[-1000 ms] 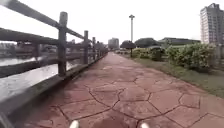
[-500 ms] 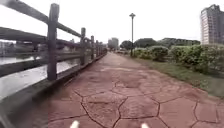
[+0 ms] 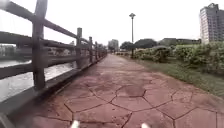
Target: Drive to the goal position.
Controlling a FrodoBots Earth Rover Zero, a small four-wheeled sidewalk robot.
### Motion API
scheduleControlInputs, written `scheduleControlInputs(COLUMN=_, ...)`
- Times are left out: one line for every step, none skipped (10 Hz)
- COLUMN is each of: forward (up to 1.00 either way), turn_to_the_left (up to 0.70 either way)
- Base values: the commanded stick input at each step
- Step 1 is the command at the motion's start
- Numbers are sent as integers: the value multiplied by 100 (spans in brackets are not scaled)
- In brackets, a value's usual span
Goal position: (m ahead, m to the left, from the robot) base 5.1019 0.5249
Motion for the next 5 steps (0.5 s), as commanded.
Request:
scheduleControlInputs(forward=70, turn_to_the_left=0)
scheduleControlInputs(forward=70, turn_to_the_left=0)
scheduleControlInputs(forward=70, turn_to_the_left=0)
scheduleControlInputs(forward=70, turn_to_the_left=0)
scheduleControlInputs(forward=70, turn_to_the_left=0)
